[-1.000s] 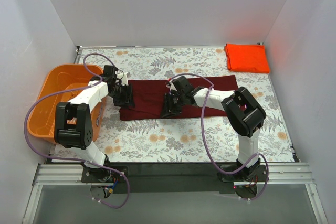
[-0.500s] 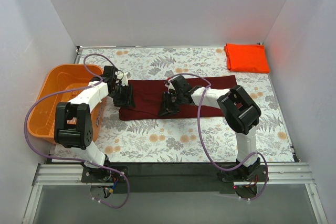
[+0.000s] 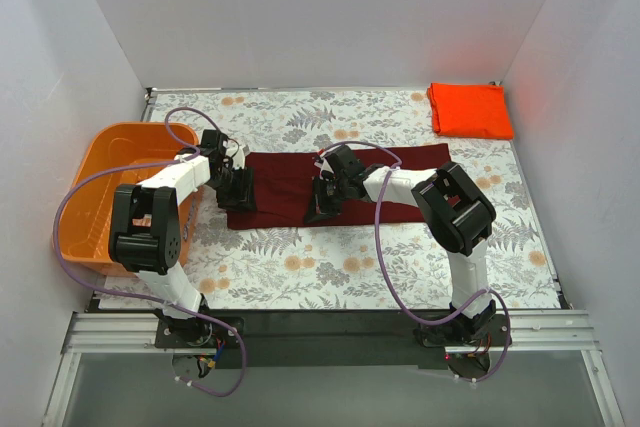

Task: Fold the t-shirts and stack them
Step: Fold the tshirt

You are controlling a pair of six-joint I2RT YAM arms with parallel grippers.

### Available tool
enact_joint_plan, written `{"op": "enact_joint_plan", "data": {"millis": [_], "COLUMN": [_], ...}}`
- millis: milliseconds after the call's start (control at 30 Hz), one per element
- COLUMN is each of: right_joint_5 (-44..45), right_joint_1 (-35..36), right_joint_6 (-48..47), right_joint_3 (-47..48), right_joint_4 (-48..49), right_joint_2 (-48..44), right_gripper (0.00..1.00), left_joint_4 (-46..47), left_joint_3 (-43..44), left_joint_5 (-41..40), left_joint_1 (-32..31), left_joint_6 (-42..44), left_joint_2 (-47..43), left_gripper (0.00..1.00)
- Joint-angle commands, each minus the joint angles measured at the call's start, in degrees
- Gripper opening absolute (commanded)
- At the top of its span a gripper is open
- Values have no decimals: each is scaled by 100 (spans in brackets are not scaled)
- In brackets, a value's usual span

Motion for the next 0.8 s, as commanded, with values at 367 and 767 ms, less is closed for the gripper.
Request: {"op": "enact_joint_plan", "data": {"millis": [367, 767], "right_joint_5": [-99, -143], "right_joint_1": [-43, -52], "right_joint_6": [-64, -73], "right_joint_3": [87, -37], "right_joint_4": [103, 173], "right_joint_2": [84, 58], "right_gripper": [1, 1], "left_joint_4": [193, 289], "left_joint_3": [379, 485], "left_joint_5": [-439, -721], "left_joint_1": [0, 0], "left_joint_6": [-142, -221], "left_joint_2": [451, 363], "left_gripper": [44, 44]}}
